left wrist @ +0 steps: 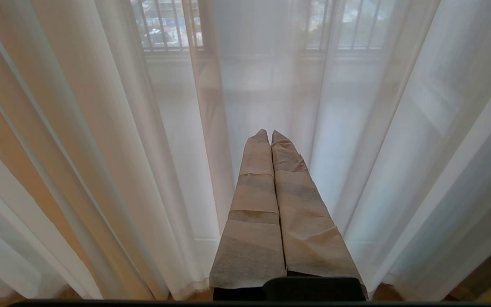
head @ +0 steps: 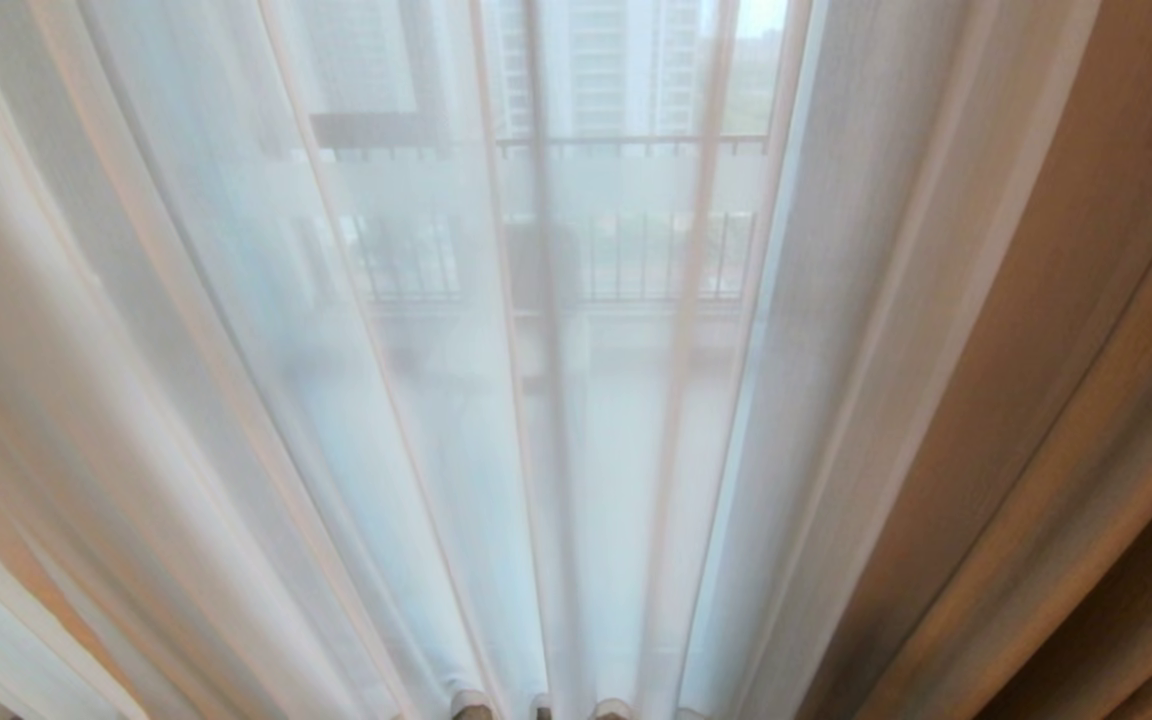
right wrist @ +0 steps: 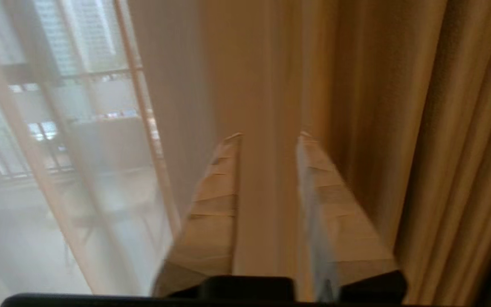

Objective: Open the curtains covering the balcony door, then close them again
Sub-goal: Close the outer curtains on both sides

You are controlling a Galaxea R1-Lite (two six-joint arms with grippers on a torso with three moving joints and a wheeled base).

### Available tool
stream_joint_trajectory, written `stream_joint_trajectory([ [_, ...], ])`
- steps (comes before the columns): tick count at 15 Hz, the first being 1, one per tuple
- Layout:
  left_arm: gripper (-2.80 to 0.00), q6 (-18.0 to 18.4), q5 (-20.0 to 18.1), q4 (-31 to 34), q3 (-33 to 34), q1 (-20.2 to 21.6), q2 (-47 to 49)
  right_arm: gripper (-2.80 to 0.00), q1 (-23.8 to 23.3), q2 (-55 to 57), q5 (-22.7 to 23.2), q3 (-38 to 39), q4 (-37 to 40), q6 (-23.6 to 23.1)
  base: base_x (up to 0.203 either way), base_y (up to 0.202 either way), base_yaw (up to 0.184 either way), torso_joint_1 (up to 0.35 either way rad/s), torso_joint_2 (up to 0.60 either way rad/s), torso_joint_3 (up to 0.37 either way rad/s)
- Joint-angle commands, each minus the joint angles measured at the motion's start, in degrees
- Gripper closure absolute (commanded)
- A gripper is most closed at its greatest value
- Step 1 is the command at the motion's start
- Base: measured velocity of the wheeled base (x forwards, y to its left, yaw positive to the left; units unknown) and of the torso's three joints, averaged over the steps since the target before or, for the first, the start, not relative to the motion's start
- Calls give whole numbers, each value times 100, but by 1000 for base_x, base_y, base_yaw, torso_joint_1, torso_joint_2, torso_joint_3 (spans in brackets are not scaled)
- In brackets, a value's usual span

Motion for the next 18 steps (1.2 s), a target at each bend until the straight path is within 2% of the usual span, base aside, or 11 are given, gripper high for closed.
stream_joint_trajectory([
  [1,0,-1,0,-2,1,1,-5,-280,-4,640,-369,-367,12,8,0,0,0,0,0,0],
  [4,0,-1,0,-2,1,1,-5,-280,-149,1059,-564,-707,16,187,0,0,0,0,0,0],
  [8,0,-1,0,-2,1,1,-5,-280,-761,2009,-529,-1119,-26,404,0,0,0,0,0,0],
  [10,0,-1,0,-2,1,1,-5,-280,-843,2553,-520,-1364,-88,518,0,0,0,0,0,0],
  [12,0,-1,0,-2,1,1,-5,-280,-867,3172,-513,-1628,-488,593,0,0,0,0,0,0],
  [14,0,-1,0,-2,1,1,-5,-280,-876,3827,-509,-2093,-832,616,0,0,0,0,0,0],
  [18,0,-1,0,-2,1,1,-5,-280,-1060,4839,-518,-3309,-988,523,0,0,0,0,0,0],
])
